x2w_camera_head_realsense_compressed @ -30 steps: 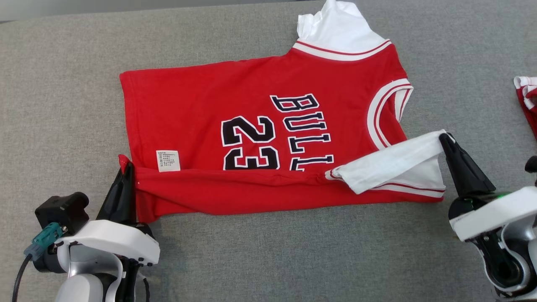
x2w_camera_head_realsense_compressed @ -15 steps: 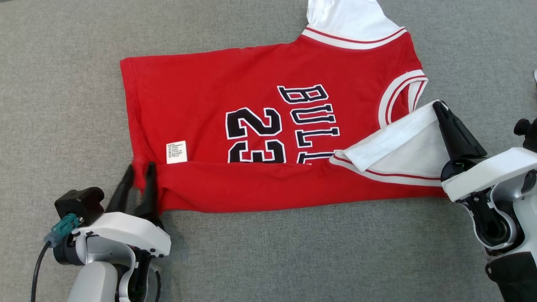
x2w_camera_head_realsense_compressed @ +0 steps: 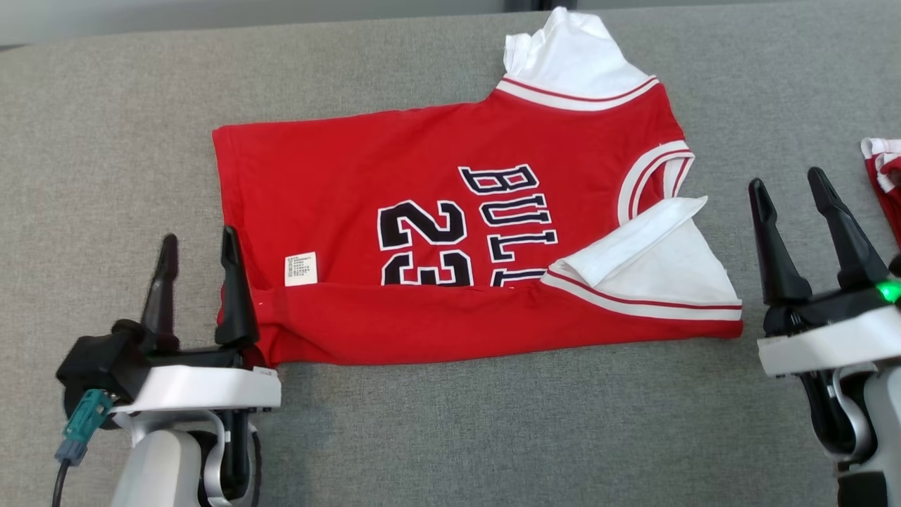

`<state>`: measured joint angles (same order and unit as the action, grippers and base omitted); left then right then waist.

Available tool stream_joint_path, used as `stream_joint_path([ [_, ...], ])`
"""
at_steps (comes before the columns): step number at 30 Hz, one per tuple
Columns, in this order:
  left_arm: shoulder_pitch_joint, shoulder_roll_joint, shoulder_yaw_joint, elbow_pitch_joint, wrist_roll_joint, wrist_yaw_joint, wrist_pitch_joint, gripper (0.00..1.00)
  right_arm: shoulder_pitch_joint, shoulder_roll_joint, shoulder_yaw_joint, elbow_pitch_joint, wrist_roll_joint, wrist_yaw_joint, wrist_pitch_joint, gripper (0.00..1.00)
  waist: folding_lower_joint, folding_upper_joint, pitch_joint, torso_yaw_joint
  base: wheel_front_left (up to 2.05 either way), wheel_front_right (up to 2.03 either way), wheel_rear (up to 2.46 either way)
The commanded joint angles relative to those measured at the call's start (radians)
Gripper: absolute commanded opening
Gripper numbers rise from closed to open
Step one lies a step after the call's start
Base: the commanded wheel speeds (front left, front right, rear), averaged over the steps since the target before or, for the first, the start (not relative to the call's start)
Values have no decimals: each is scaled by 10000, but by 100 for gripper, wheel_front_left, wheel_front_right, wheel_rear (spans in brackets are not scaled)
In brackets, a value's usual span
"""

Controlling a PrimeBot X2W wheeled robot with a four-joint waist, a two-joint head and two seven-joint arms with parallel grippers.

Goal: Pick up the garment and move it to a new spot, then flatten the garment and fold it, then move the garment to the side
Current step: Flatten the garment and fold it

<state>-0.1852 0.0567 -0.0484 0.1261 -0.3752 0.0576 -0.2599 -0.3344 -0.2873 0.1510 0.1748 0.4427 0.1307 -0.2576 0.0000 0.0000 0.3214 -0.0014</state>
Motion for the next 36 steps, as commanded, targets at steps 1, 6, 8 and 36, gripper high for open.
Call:
stream_joint_path([
  [1, 30, 29, 133, -325, 302, 83, -55, 100, 274, 131, -290, -256, -457, 4, -86, 100, 0, 0, -128, -17, 0, 0, 0],
  [6, 504, -10, 306, -887, 1087, 90, -54, 100, 1453, 789, -946, -819, -1579, 4, -76, 100, 0, 0, -530, -69, 0, 0, 0],
  [8, 776, -23, 330, -882, 1260, 53, -56, 100, 1861, 982, -1085, -893, -1766, 4, -78, 100, 0, 0, -680, -112, 0, 0, 0],
  [36, 892, -36, -139, 2296, 1029, -472, -60, 100, 1990, 1514, -940, 1063, -1538, 4, -82, 100, 0, 0, -442, -157, 0, 0, 0],
])
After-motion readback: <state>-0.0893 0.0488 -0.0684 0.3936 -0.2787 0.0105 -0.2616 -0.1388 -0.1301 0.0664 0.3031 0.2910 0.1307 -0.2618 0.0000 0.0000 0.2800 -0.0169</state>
